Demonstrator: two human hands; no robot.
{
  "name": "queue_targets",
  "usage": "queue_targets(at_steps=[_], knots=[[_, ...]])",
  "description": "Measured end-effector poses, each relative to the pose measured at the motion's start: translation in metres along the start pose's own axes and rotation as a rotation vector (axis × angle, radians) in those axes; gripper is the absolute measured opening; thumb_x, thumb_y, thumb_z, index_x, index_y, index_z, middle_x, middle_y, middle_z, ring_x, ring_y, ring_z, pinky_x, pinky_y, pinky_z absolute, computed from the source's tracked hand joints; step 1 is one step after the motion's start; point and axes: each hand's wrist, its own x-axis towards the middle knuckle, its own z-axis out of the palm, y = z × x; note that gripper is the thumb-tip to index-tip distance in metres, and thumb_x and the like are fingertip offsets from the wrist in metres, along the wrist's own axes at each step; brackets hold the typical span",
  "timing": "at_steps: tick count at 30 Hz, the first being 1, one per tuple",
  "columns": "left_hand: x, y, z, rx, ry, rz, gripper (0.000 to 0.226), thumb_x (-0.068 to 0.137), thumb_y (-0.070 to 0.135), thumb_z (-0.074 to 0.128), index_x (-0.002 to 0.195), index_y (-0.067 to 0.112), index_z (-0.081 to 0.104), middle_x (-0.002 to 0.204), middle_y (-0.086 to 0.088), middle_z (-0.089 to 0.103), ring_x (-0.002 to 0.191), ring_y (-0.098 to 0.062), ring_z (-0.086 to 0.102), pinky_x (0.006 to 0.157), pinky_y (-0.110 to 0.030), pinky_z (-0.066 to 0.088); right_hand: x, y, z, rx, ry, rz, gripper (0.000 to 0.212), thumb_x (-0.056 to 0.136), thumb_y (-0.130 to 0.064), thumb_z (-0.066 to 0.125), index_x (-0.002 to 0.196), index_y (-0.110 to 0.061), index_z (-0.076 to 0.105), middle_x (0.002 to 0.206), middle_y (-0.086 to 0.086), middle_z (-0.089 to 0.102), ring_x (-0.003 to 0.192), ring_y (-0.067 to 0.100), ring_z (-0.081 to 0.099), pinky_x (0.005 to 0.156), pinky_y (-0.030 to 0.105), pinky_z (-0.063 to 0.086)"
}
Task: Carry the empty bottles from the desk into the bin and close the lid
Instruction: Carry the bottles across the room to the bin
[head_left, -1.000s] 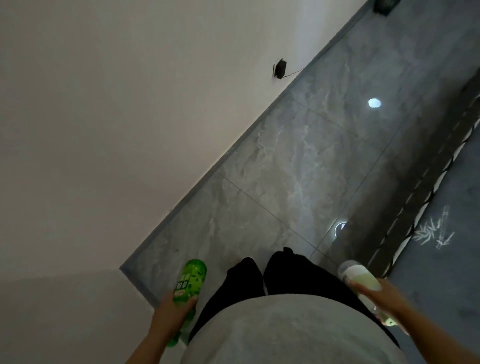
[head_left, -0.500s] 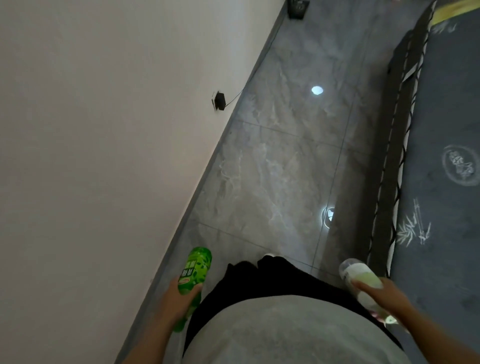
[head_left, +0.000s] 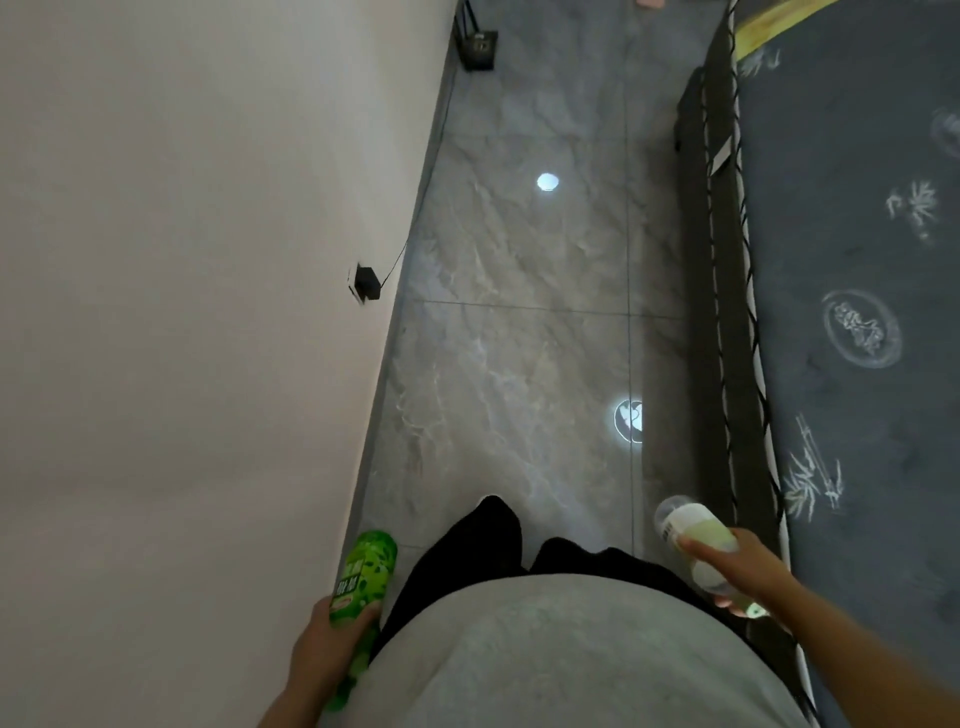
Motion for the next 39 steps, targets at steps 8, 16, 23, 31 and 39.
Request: queue_targets(at_steps=[8, 16, 23, 31, 39], knots=[[0.063, 0.159, -0.028, 0.130, -0.069, 0.205, 0.068, 0.068, 0.051, 0.069, 0.122, 0.016, 0.045, 0.111, -0.015, 0.061, 0.100, -0.035, 0.062, 0.084, -0.048, 0.055, 0.015, -0.013, -0.011, 0.105, 0.039, 0.175, 0.072, 0.076, -0.038, 0.074, 0.129, 0.002, 0.047, 0.118, 0.028, 0.058, 0.096, 0.042, 0.062, 0.088, 0.051, 0.053], [0.108, 0.269, -0.013, 0.234, -0.059, 0.259, 0.060, 0.078, 0.044, 0.068, 0.126, 0.016, 0.044, 0.114, -0.015, 0.062, 0.097, -0.034, 0.061, 0.083, -0.044, 0.055, 0.072, -0.084, -0.065, 0.191, 0.086, 0.177, 0.070, 0.074, -0.036, 0.075, 0.127, 0.001, 0.048, 0.112, 0.028, 0.060, 0.097, 0.043, 0.062, 0.085, 0.051, 0.052], [0.122, 0.315, -0.008, 0.198, -0.009, 0.113, 0.064, 0.078, 0.042, 0.068, 0.129, 0.012, 0.043, 0.122, -0.018, 0.060, 0.105, -0.034, 0.058, 0.089, -0.036, 0.043, 0.117, -0.190, -0.125, 0.236, 0.076, 0.049, 0.068, 0.075, -0.038, 0.074, 0.128, -0.003, 0.047, 0.110, 0.030, 0.061, 0.076, 0.037, 0.063, 0.050, 0.031, 0.051], [0.168, 0.405, -0.019, 0.206, -0.036, 0.067, 0.068, 0.077, 0.043, 0.069, 0.131, 0.010, 0.043, 0.127, -0.017, 0.058, 0.113, -0.033, 0.056, 0.095, -0.035, 0.041, 0.160, -0.285, -0.156, 0.198, 0.048, 0.057, 0.064, 0.077, -0.039, 0.072, 0.124, -0.006, 0.044, 0.107, 0.032, 0.062, 0.058, 0.029, 0.058, 0.046, 0.028, 0.046], [0.214, 0.573, -0.044, 0.223, -0.099, 0.236, 0.081, 0.058, 0.058, 0.059, 0.125, 0.014, 0.044, 0.111, -0.014, 0.059, 0.097, -0.034, 0.059, 0.088, -0.045, 0.052, 0.192, -0.343, -0.176, 0.239, 0.096, 0.184, 0.072, 0.078, -0.036, 0.072, 0.132, 0.000, 0.041, 0.107, 0.024, 0.058, 0.079, 0.037, 0.064, 0.053, 0.031, 0.049]])
